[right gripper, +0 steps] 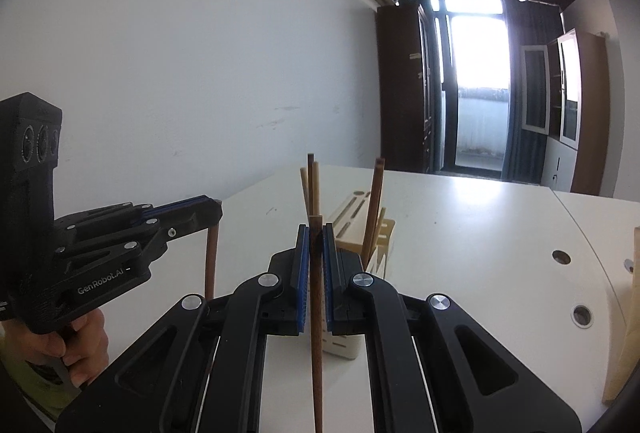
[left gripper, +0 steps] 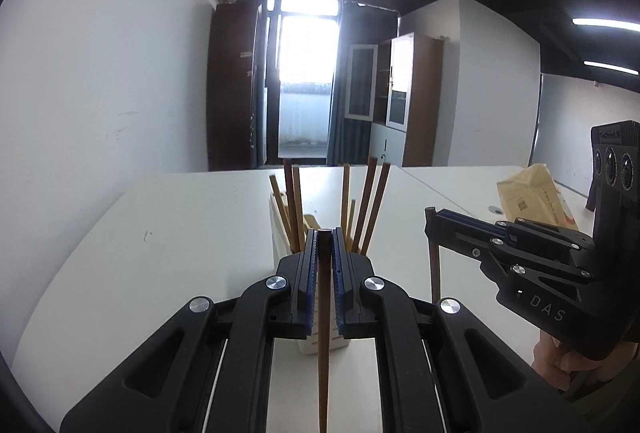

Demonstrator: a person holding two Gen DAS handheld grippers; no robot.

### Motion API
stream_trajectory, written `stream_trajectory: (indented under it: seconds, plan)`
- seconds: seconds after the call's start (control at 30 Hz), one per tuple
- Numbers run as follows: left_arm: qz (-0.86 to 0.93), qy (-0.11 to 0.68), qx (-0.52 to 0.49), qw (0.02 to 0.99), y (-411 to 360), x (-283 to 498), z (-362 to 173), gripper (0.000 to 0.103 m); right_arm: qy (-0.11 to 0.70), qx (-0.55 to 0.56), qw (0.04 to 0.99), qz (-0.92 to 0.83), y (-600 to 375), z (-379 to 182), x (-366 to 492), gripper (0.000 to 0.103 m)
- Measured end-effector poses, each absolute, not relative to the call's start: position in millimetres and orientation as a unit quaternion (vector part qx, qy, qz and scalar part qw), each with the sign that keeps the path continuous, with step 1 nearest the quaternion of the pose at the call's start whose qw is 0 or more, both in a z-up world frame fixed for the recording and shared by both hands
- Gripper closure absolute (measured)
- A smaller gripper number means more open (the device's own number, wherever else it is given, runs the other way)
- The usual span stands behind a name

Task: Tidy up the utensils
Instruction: 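Lift both held chopsticks and carry them over the caddy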

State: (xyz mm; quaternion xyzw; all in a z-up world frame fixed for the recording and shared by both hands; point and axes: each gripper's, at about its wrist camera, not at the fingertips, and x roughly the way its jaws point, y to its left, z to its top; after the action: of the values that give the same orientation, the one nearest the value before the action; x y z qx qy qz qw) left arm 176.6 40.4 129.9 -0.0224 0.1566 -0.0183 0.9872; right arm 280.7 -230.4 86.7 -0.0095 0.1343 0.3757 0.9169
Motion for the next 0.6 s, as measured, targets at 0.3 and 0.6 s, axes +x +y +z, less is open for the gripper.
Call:
stream_trajectory:
  seconds: [0.3,0.6]
  plan:
    - [-0.021,0.102,-0.023,0.994,39.8,182.3,169.1,0.096,0.092,0.01,0.923,0.373,-238.0,119.2,285.5,0.096]
    - [-0.036,0.051,-0.028,0.998,44.0,189.6,192.9,0.096,0.053,0.031,0.923,0.379,-235.6,137.5,291.8,0.096]
